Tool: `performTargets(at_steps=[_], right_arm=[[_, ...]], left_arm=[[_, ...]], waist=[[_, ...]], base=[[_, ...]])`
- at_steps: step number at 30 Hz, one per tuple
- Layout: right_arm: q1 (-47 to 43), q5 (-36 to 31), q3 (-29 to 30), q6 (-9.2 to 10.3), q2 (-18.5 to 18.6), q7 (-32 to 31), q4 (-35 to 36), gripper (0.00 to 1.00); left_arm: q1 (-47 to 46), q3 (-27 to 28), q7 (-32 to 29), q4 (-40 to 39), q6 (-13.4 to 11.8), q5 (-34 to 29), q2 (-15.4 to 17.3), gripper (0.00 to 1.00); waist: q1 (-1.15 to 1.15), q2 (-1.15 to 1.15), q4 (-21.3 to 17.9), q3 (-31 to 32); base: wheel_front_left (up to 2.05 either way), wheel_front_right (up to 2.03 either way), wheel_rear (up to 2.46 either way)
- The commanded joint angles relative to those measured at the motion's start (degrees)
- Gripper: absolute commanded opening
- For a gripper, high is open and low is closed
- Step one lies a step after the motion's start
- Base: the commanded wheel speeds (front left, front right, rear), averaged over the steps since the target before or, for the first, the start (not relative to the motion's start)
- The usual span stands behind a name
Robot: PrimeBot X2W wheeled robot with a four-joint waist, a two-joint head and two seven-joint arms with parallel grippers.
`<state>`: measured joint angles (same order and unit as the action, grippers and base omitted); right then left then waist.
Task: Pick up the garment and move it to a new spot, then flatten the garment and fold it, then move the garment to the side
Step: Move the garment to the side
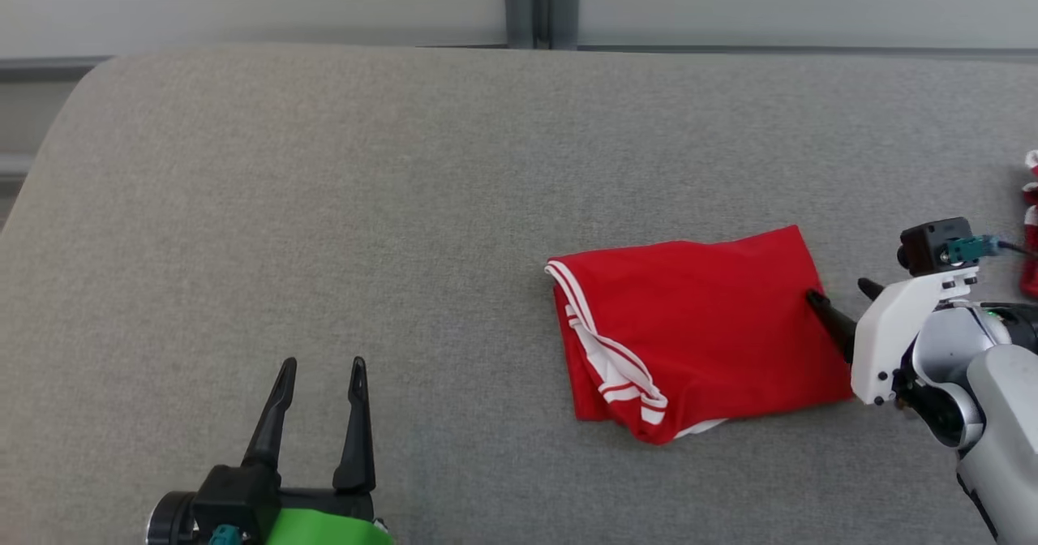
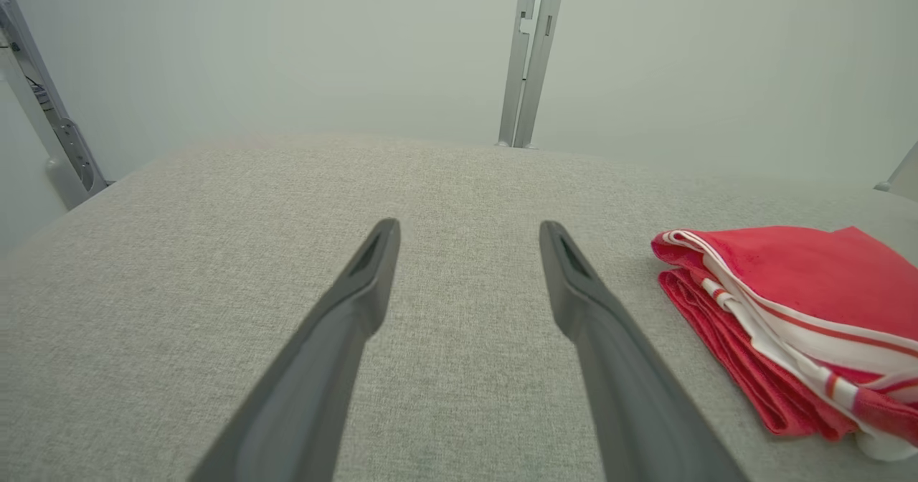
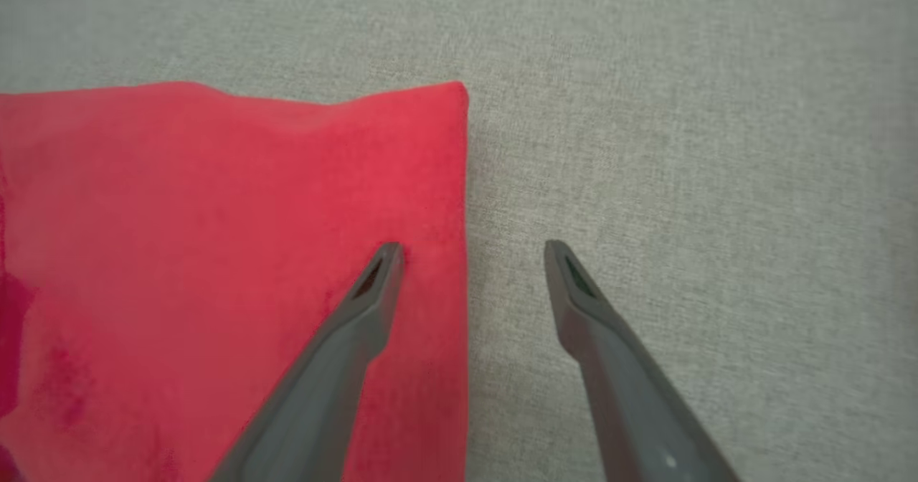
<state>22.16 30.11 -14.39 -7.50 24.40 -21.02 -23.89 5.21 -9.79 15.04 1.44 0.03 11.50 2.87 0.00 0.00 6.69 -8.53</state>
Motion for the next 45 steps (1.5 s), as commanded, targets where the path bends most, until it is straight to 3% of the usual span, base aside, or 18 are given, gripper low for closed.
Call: performTargets(at_steps=[1, 7, 8, 9, 18, 25, 31, 40, 41, 42, 43, 45], right_arm=[[1.06, 0.84, -0.69, 0.03, 0.04, -0.57, -1.48, 1.0], [2.12, 6.28, -3.45, 0.0, -1.07, -1.79, -6.06, 1.0], [2.1, 7.48, -3.76, -0.01, -1.28, -1.45, -6.17, 0.56], [2.38, 8.75, -3.8, -0.01, -1.2, -0.89, -6.28, 0.0], [9.58, 14.82, 0.09, 0.06, 4.62, 4.86, -4.67, 0.0], [17.81, 12.65, 3.36, 0.04, 11.75, 0.71, -4.84, 0.0], [21.31, 11.74, 7.43, 0.03, 15.31, -2.14, -4.68, 0.0], [23.6, 8.23, 13.01, 0.04, 17.7, -3.81, -9.41, 0.0], [23.83, 6.48, 13.91, 0.04, 18.31, -3.57, -10.8, 0.29], [23.86, 5.24, 14.52, 0.04, 18.59, -3.32, -11.86, 0.77], [23.7, 3.66, 15.26, 0.04, 18.88, -3.48, -13.37, 1.0], [22.92, -0.51, 15.79, 0.03, 20.31, -2.39, -15.18, 1.0]], left_arm=[[-1.25, -0.24, 0.16, -0.09, -0.33, 0.41, 0.09, 1.0], [-1.82, -0.76, 0.16, -0.2, -1.11, 0.79, 0.09, 1.0], [-1.7, -0.65, 0.16, -0.2, -1.13, 0.79, 0.09, 1.0], [-1.59, -0.43, 0.16, -0.25, -1.29, 0.79, 0.09, 1.0], [-1.46, 0.55, 0.15, -0.58, -0.69, 0.12, 0.09, 1.0], [-3.93, -0.8, 0.15, 0.0, 1.49, -1.73, 0.11, 1.0], [-4.97, -1.98, 0.15, 0.41, 2.07, -2.88, 0.11, 1.0], [-5.24, -1.73, 0.15, 0.9, 2.74, -3.84, 0.11, 1.0], [-5.24, -1.54, 0.15, 0.84, 2.59, -3.93, 0.11, 1.0], [-5.13, -1.46, 0.15, 0.85, 2.48, -3.96, 0.11, 1.0], [-4.96, -1.37, 0.16, 0.88, 2.44, -3.99, 0.11, 1.0], [-4.62, -1.17, 0.15, 0.84, 2.2, -3.89, 0.11, 1.0]], waist=[[0.0, 0.0, 4.4, -4.14], [0.0, 0.0, 5.32, -4.44], [0.0, 0.0, 5.18, -4.31], [0.0, 0.0, 4.81, -4.2], [0.0, 0.0, -2.29, -4.14], [0.0, 0.0, -7.46, -6.61], [0.0, 0.0, -8.59, -8.44], [0.0, 0.0, -7.59, -10.7], [0.0, 0.0, -7.49, -10.92], [0.0, 0.0, -7.46, -10.97], [0.0, 0.0, -7.42, -10.96], [0.0, 0.0, -7.44, -10.86]], base=[[0.0, 0.0, 0.0], [0.0, 0.0, 0.0], [0.0, 0.0, 0.0], [0.0, 0.0, 0.0], [0.0, 0.0, 0.0], [0.0, 0.0, 0.0], [0.0, 0.0, 0.0], [0.0, 0.0, 0.0], [0.0, 0.0, 0.0], [0.0, 0.0, 0.0], [0.0, 0.0, 0.0], [0.0, 0.0, 0.0]])
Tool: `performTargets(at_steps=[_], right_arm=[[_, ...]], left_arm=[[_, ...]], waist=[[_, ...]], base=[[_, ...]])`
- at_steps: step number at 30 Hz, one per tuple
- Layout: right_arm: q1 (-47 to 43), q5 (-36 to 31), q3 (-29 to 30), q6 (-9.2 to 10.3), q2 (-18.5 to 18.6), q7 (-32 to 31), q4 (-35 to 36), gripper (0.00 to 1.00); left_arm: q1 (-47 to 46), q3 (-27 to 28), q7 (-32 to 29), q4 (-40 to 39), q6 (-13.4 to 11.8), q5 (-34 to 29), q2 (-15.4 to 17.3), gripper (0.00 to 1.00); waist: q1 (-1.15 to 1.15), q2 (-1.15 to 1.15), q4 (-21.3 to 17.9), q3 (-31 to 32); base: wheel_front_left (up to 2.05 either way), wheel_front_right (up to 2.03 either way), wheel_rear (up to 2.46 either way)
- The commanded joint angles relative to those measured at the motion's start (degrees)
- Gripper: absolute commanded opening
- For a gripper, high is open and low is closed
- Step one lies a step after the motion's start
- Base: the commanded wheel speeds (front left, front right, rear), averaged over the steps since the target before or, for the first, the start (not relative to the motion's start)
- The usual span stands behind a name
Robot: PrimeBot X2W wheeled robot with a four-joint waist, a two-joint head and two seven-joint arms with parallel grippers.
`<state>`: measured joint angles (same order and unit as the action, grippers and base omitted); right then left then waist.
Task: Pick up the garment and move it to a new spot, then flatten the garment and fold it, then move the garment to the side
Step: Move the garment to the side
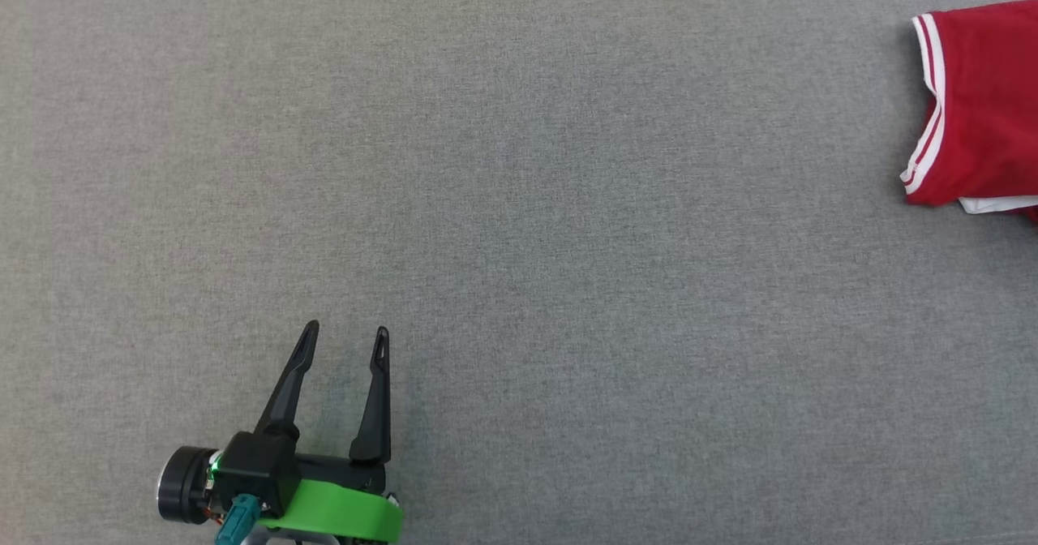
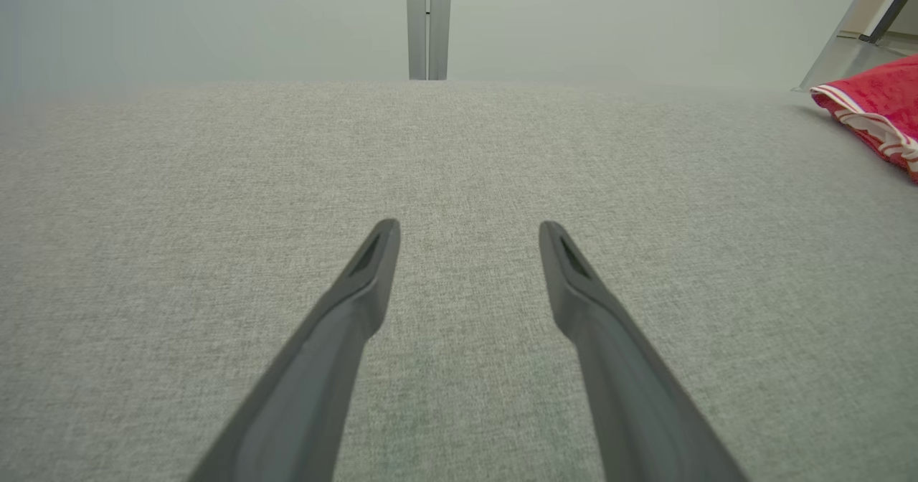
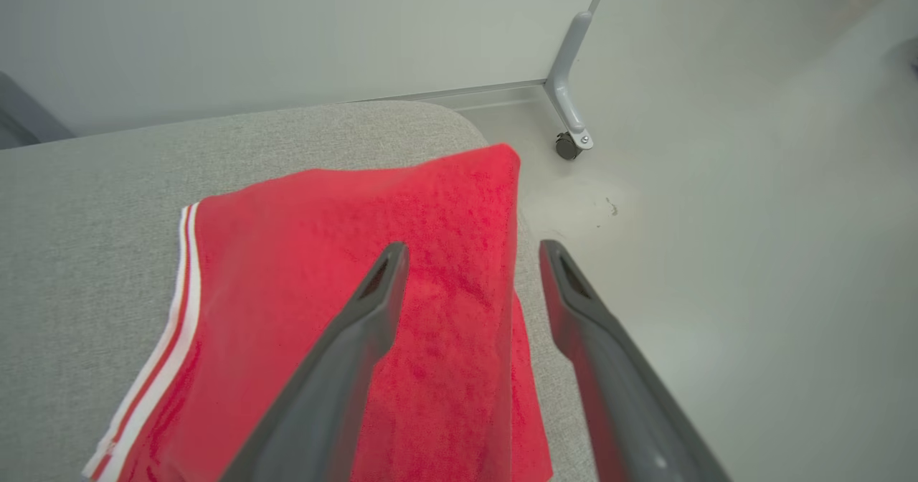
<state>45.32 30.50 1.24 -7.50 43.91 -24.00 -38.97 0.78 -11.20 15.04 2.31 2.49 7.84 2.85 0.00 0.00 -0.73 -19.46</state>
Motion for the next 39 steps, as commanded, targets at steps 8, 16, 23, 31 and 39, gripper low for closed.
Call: performTargets(at_steps=[8, 16, 23, 31, 39], right_arm=[[-5.12, -8.74, 1.82, 0.05, -1.57, 16.68, 3.35, 1.0], [-23.24, -12.89, 1.49, 0.05, -9.33, 36.97, 11.54, 1.0], [-40.68, -20.54, 4.96, 0.05, -22.99, 39.16, 24.7, 1.0], [-53.42, -27.27, 6.31, 0.06, -34.78, 39.17, 36.51, 1.0], [-55.64, -29.27, 5.82, 0.06, -36.94, 39.17, 36.86, 1.0]], left_arm=[[1.41, 1.71, 0.15, 0.34, -1.52, 2.14, 0.13, 1.0], [5.84, 4.5, 0.15, 0.74, -3.29, 4.11, 0.12, 1.0], [9.97, 8.24, 0.15, 2.52, -5.11, 3.74, 0.13, 1.0], [9.79, 10.16, 0.15, 4.86, -2.54, 3.51, 0.14, 1.0], [8.14, 12.16, 0.15, 8.08, -3.04, 3.07, 0.14, 1.0]], waist=[[0.0, 0.0, -1.25, 4.38], [0.0, 0.0, -1.42, 14.48], [0.0, 0.0, -0.04, 20.0], [0.0, 0.0, 2.14, 21.27], [0.0, 0.0, 3.28, 21.4]], base=[[0.0, 0.0, 0.0], [0.0, 0.0, 0.0], [0.0, 0.0, 0.0], [0.0, 0.0, 0.0], [0.0, 0.0, 0.0]])
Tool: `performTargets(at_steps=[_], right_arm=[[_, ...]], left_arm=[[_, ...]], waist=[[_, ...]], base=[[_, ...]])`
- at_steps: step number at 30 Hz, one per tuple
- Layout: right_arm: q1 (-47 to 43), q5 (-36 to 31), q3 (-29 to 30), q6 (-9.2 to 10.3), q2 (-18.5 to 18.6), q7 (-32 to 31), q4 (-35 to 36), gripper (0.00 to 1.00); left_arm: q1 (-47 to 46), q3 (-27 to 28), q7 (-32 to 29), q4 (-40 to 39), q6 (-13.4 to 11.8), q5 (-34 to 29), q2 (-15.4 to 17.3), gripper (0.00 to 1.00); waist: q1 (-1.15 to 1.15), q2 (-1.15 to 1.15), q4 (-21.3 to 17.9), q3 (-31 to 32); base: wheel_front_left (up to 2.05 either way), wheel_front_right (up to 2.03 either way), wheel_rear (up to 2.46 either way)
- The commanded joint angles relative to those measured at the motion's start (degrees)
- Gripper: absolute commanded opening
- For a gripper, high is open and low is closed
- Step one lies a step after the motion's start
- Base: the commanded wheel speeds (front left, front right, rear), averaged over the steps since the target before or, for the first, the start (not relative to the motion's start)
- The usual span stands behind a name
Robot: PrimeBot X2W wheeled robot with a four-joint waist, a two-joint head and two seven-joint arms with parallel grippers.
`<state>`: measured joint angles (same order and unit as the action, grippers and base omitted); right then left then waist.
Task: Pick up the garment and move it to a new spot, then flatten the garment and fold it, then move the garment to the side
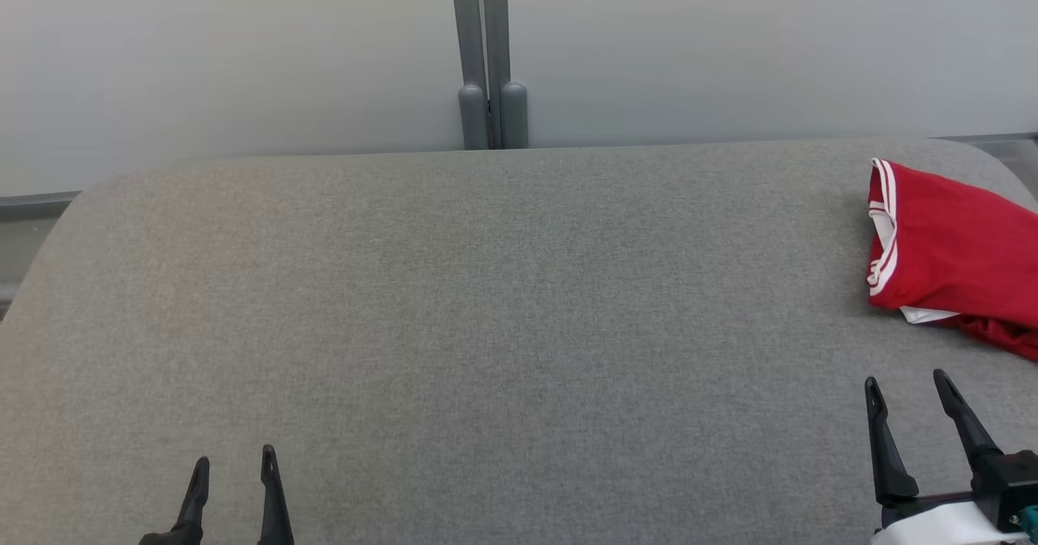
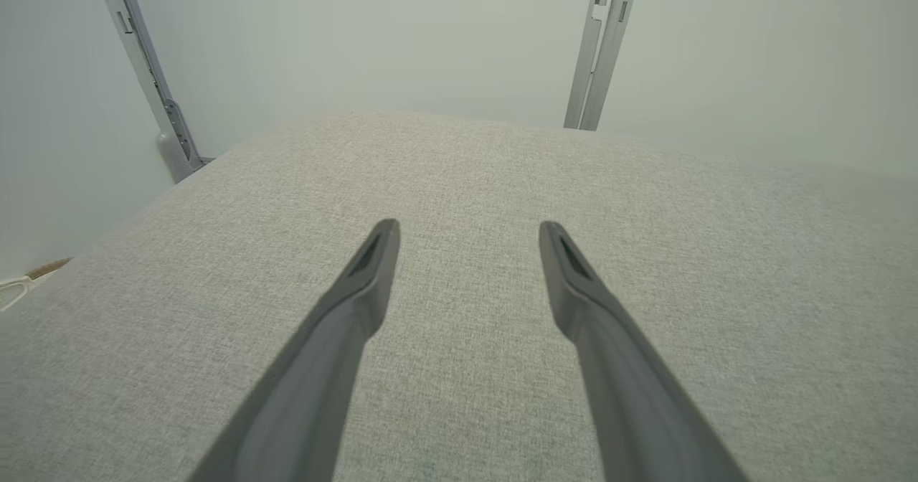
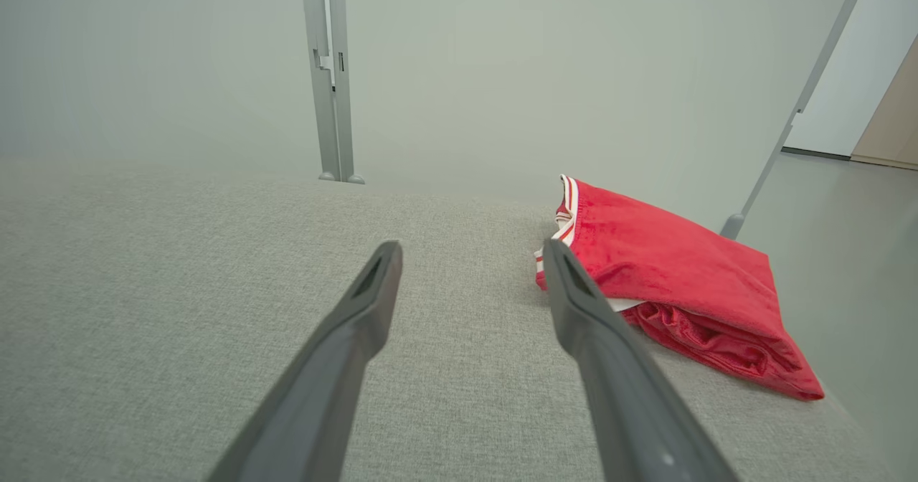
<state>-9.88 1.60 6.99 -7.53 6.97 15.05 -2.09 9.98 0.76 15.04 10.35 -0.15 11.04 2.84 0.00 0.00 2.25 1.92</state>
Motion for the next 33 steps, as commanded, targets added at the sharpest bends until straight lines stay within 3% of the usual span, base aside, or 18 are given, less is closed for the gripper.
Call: performTargets(at_steps=[1, 7, 8, 12, 33], right_arm=[[-0.14, -0.45, -0.21, 0.09, 0.17, 0.13, -0.17, 1.0], [0.65, -0.13, 0.0, 0.09, 0.59, 0.14, -1.53, 1.0], [0.27, -0.13, -0.01, 0.01, 0.47, 0.0, -1.45, 0.0], [0.13, 0.36, -0.21, -0.01, -0.49, -0.27, -3.41, 0.0], [4.5, 24.46, -0.25, 0.0, -1.41, -5.98, -5.57, 0.0]], left_arm=[[-1.18, 0.35, 0.15, 0.41, -0.55, -0.16, 0.15, 1.0], [-2.2, -0.95, 0.15, 2.7, 0.21, 1.51, 0.15, 1.0], [-1.45, -1.02, -0.01, 2.85, 0.19, 1.27, 0.0, 0.0], [-0.75, -0.93, -0.54, 4.78, 0.2, 1.69, -0.17, 0.0], [-5.03, 0.85, -6.1, 4.4, 2.22, 22.94, -0.1, 0.0]], waist=[[0.0, 0.0, 0.59, 0.0], [0.0, 0.0, 2.66, -0.14], [0.0, 0.0, 2.19, -0.06], [0.0, 0.0, 2.23, -0.07], [0.0, 0.0, 1.48, -0.41]], base=[[0.0, 0.0, 0.0], [0.0, 0.0, 0.0], [0.0, 0.0, 0.0], [0.0, 0.0, 0.0], [0.0, 0.0, 0.0]])
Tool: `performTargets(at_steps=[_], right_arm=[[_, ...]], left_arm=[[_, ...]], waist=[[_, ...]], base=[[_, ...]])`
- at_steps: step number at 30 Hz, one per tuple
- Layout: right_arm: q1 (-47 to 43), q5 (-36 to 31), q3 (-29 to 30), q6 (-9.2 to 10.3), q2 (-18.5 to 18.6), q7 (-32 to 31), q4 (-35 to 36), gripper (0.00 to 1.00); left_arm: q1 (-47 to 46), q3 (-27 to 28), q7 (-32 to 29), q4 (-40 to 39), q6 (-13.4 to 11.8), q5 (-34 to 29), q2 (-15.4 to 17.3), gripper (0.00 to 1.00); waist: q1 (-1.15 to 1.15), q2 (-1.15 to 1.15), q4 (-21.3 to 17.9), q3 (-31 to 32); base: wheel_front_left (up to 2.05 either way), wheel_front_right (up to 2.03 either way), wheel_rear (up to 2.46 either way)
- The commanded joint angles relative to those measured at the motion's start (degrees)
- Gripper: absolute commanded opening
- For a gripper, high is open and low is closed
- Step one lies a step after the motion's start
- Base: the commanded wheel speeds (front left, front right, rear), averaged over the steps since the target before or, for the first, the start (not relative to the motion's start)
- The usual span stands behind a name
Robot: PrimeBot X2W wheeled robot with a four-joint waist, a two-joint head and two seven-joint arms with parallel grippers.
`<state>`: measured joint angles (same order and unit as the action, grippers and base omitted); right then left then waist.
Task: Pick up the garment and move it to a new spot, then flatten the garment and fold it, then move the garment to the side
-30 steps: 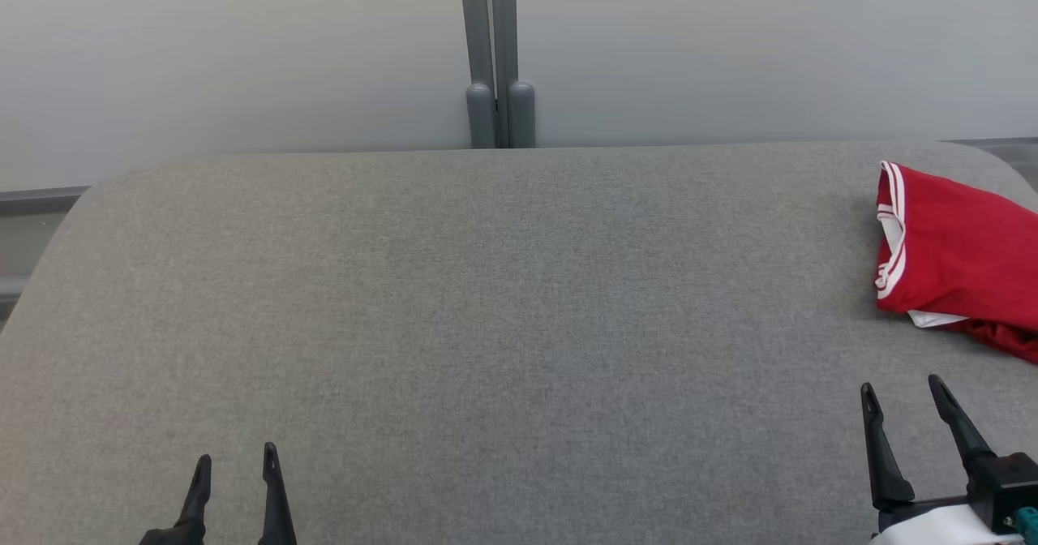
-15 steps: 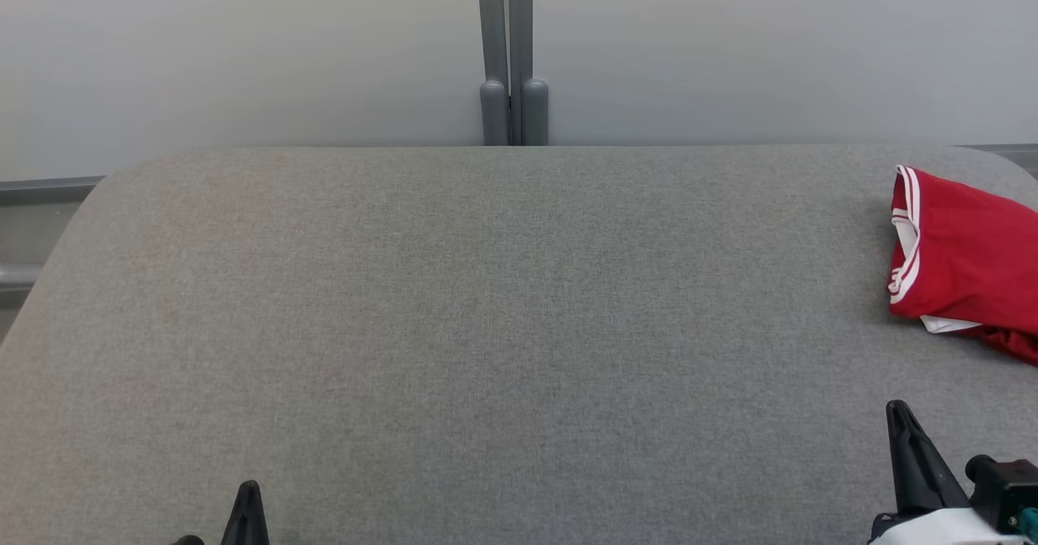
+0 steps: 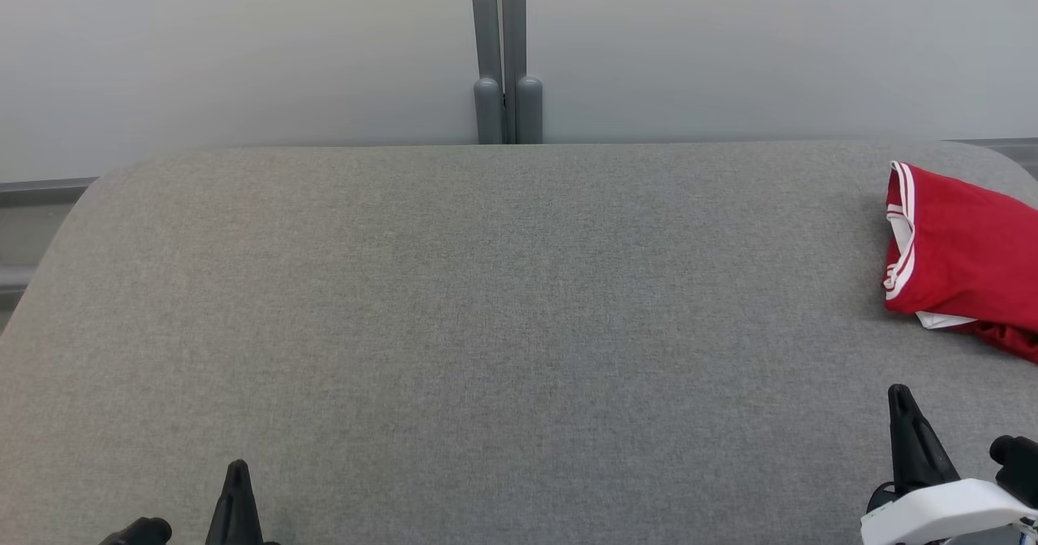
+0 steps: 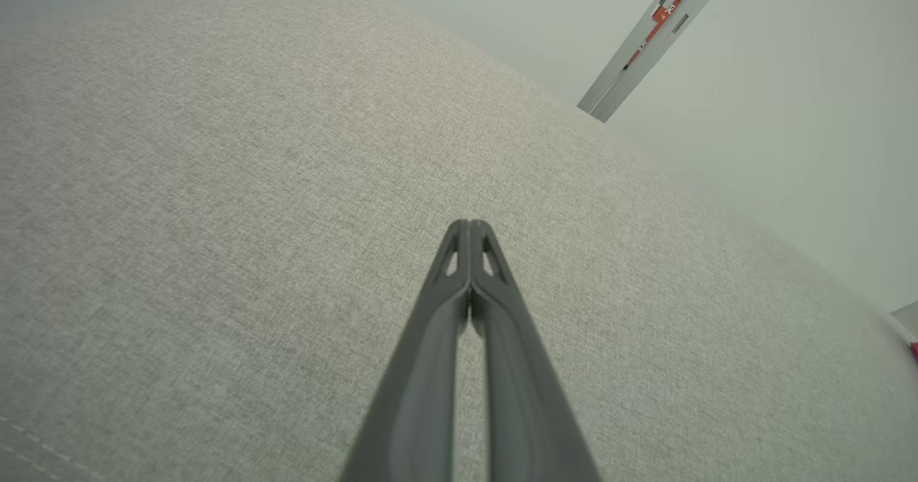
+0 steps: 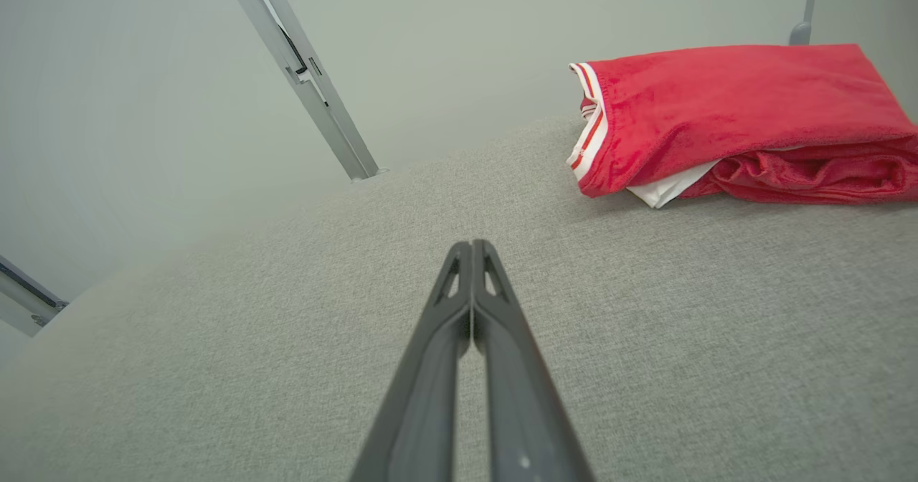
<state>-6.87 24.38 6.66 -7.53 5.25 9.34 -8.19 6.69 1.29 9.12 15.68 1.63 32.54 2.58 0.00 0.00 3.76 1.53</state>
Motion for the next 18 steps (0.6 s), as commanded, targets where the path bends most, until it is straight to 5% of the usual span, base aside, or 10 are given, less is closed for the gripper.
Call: performTargets(at_steps=[1, 18], right_arm=[[1.64, 2.57, 0.07, 0.0, 0.28, -0.48, 0.45, 0.0], [4.49, 18.13, 0.0, 0.02, -0.33, -4.14, -0.99, 0.0]], left_arm=[[-1.89, 0.39, -0.41, -0.95, 0.5, 2.24, 0.17, 0.0], [-4.66, 1.57, -4.01, -1.18, 1.82, 15.95, 0.23, 0.0]], waist=[[0.0, 0.0, -0.05, -0.03], [0.0, 0.0, -0.66, -0.3]], base=[[0.0, 0.0, 0.0], [0.0, 0.0, 0.0]])
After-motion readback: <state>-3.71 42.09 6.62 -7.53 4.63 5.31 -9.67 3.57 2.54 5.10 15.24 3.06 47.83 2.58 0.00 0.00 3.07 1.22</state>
